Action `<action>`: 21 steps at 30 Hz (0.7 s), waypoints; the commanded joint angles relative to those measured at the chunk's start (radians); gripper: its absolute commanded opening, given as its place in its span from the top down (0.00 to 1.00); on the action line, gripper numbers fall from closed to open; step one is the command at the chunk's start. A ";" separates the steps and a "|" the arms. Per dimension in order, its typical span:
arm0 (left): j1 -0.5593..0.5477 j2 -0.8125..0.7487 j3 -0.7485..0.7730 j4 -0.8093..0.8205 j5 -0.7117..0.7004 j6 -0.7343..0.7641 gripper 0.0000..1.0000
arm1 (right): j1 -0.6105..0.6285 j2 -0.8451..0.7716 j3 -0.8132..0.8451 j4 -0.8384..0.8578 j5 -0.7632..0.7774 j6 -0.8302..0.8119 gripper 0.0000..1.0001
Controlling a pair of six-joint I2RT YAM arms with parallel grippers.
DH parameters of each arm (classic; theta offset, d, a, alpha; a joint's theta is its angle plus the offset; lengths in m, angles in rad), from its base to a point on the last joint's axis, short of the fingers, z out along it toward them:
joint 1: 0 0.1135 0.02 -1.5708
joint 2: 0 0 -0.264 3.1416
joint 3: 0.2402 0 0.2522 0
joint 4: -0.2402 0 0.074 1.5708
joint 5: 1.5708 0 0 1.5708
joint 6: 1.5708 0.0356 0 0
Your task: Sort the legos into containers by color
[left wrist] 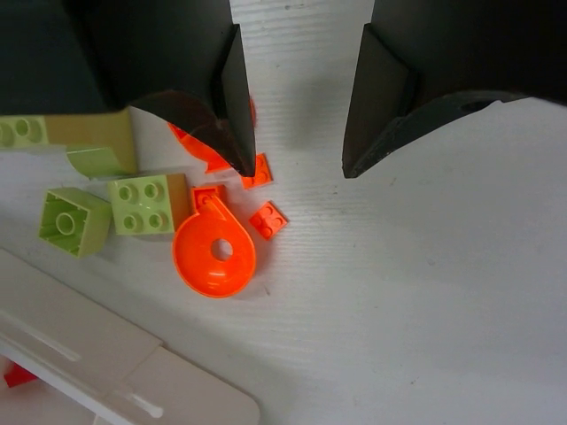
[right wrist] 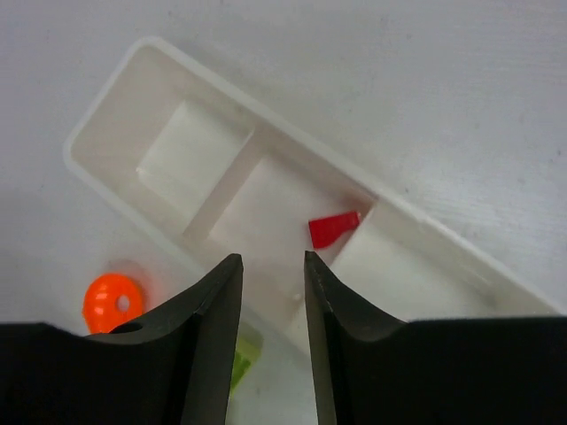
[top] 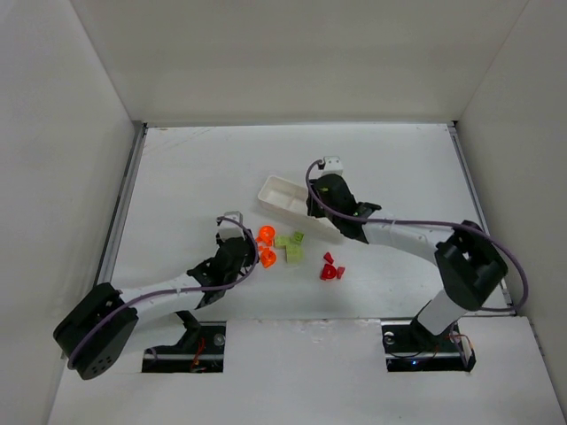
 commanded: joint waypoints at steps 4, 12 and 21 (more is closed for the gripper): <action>-0.078 0.017 0.080 -0.019 -0.038 -0.014 0.60 | 0.122 -0.214 -0.208 0.115 0.004 -0.004 0.71; -0.200 0.054 0.162 -0.239 -0.119 -0.127 0.60 | 0.149 -0.274 -0.358 0.256 0.033 0.018 0.51; -0.216 0.144 0.166 -0.217 -0.090 -0.139 0.49 | 0.123 -0.294 -0.403 0.294 0.009 0.053 0.42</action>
